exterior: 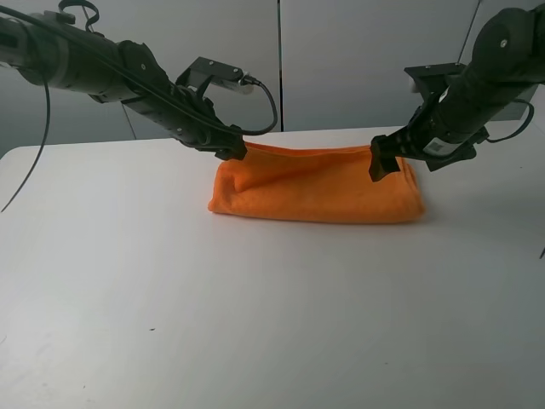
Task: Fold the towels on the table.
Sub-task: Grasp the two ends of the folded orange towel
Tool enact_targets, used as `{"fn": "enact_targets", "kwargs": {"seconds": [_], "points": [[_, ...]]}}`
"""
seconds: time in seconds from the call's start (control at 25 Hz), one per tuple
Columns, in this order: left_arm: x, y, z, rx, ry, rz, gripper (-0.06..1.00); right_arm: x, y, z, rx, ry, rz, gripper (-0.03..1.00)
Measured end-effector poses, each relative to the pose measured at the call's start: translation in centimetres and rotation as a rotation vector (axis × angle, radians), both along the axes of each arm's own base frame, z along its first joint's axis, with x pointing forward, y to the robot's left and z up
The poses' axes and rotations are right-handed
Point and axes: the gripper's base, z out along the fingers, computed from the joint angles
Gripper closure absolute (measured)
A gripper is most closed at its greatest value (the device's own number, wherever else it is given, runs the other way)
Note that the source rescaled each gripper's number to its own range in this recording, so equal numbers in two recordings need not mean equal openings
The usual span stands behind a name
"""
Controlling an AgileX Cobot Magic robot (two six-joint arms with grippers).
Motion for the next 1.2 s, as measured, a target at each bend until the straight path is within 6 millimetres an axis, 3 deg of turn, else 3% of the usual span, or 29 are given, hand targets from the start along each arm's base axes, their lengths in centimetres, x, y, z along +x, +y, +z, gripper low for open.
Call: {"fn": "enact_targets", "kwargs": {"seconds": [0.36, 1.2], "points": [[1.1, 1.4, -2.1, 0.003, 0.0, 0.059, -0.05, 1.0, -1.9, -2.7, 0.148, 0.063, -0.051, -0.03], [2.3, 2.2, -6.0, 0.036, -0.048, 0.086, -0.06, 2.3, -2.6, -4.6, 0.309, 0.063, -0.162, -0.03]]}}
